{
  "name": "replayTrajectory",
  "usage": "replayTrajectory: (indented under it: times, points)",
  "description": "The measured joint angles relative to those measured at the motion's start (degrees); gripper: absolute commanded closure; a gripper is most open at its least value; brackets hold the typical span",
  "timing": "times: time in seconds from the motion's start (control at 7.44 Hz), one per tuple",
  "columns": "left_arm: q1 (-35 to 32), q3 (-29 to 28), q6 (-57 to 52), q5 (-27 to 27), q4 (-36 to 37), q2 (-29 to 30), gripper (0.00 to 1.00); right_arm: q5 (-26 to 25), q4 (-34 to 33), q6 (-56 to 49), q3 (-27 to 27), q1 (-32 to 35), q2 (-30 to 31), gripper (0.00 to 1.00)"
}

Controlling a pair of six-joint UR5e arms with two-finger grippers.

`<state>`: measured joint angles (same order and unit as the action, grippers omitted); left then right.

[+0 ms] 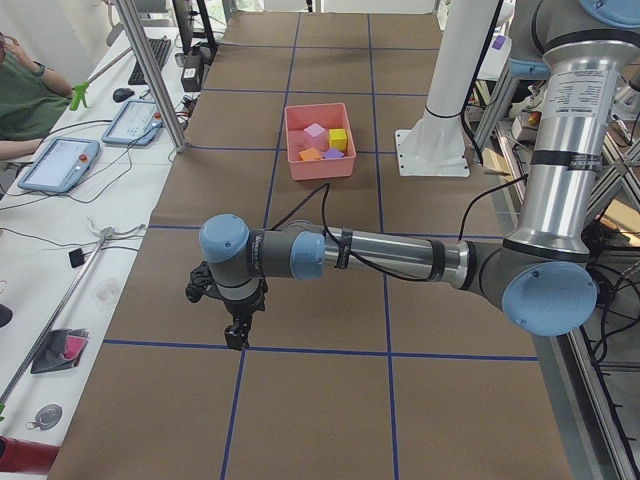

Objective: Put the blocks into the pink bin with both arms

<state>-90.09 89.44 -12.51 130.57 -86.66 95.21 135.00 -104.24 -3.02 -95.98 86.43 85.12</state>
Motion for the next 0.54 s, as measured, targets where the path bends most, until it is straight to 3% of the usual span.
replayTrajectory:
  times: [0.54]
  points:
    - [-0.7, -0.1, 0.2, 0.3, -6.8, -5.4, 0.0, 0.8, 3.2, -5.9, 1.5, 3.9, 2.4, 0.0]
